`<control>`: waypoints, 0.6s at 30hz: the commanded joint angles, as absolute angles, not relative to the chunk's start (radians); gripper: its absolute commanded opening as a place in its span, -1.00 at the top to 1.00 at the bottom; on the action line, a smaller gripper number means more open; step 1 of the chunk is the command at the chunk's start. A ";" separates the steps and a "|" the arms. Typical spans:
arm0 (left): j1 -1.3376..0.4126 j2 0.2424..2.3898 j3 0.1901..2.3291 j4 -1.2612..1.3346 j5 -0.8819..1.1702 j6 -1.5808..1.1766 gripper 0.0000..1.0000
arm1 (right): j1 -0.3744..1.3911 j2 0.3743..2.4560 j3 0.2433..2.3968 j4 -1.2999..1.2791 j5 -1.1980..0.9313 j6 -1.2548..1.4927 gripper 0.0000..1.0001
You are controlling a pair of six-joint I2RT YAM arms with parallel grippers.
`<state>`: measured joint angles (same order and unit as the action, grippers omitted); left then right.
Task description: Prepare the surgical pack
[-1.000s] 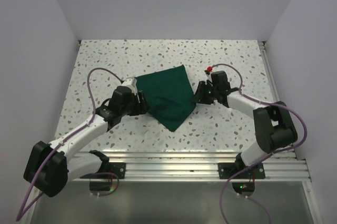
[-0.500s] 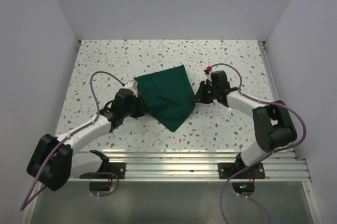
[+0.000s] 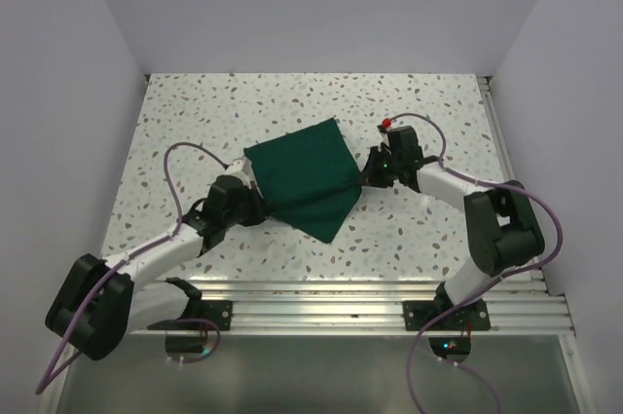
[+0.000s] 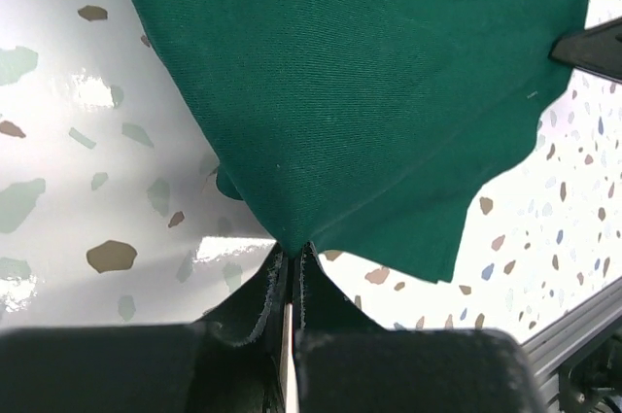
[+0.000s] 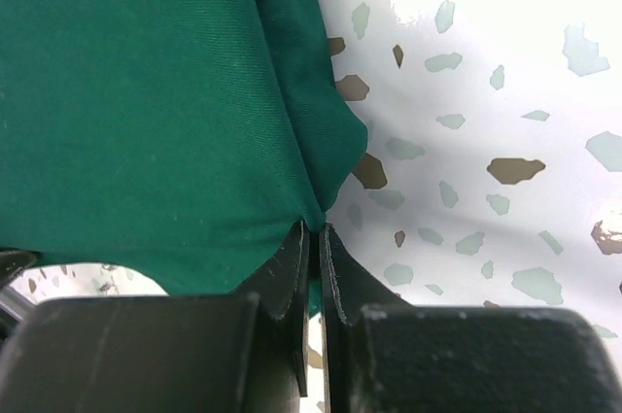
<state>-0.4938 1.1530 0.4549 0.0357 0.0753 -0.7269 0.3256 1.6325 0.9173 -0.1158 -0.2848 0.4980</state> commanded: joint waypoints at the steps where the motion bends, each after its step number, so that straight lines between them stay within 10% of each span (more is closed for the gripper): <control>1: -0.499 1.126 0.391 0.048 0.083 -0.735 1.00 | 0.307 1.655 0.957 -0.127 -0.196 0.506 1.00; 12: -0.512 1.230 0.336 0.161 0.063 -0.704 1.00 | 0.307 1.729 1.006 -0.132 -0.161 0.532 1.00; 18: -0.517 1.201 0.339 0.141 0.023 -0.690 0.64 | 0.307 1.733 1.017 -0.115 -0.144 0.549 1.00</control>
